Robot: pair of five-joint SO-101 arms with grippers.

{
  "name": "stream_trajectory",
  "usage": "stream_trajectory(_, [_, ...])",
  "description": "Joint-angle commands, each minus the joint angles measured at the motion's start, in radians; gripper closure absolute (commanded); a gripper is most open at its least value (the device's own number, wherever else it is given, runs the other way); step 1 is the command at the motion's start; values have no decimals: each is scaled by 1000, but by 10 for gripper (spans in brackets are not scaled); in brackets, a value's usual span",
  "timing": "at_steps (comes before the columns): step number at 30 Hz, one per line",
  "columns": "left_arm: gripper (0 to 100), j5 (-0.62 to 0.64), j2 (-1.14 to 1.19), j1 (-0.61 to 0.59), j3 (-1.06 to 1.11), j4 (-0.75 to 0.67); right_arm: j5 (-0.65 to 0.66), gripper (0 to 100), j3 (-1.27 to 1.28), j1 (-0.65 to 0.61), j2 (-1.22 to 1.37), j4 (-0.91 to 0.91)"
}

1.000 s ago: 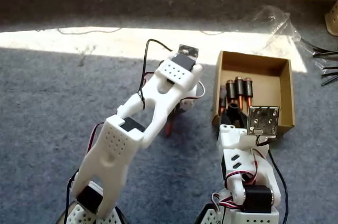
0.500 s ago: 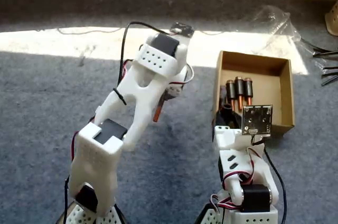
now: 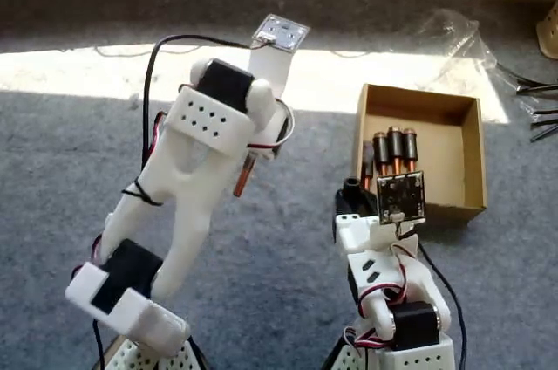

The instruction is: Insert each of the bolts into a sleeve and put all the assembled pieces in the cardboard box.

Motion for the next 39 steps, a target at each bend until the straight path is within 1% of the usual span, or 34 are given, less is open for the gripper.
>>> stream_trajectory(1, [970,-61,-219,-10,151,-120,-5,995,-12,-44,-13,-36])
stream_trajectory(8, [970,-135,-509,-10,496,-338,-3,995,-10,-110,-13,-36])
stream_trajectory(12, [970,-180,-690,-12,650,-434,-3,995,-10,-148,-13,-36])
stream_trajectory(15, [970,-186,-828,-44,748,-494,-3,995,-8,-199,-13,-51])
stream_trajectory(17, [970,-184,-914,-77,803,-526,-3,995,16,-232,-13,-101])
stream_trajectory(22, [970,-184,-1087,-127,895,-546,-3,995,136,-294,-13,-305])
stream_trajectory(28, [970,-184,-1244,-142,951,-549,-3,995,189,-311,-13,-429])
stream_trajectory(36, [970,-184,-1346,-142,1038,-657,-3,995,197,-311,-13,-630])
stream_trajectory(39, [970,-184,-1372,-142,1063,-720,-3,995,197,-340,-13,-685])
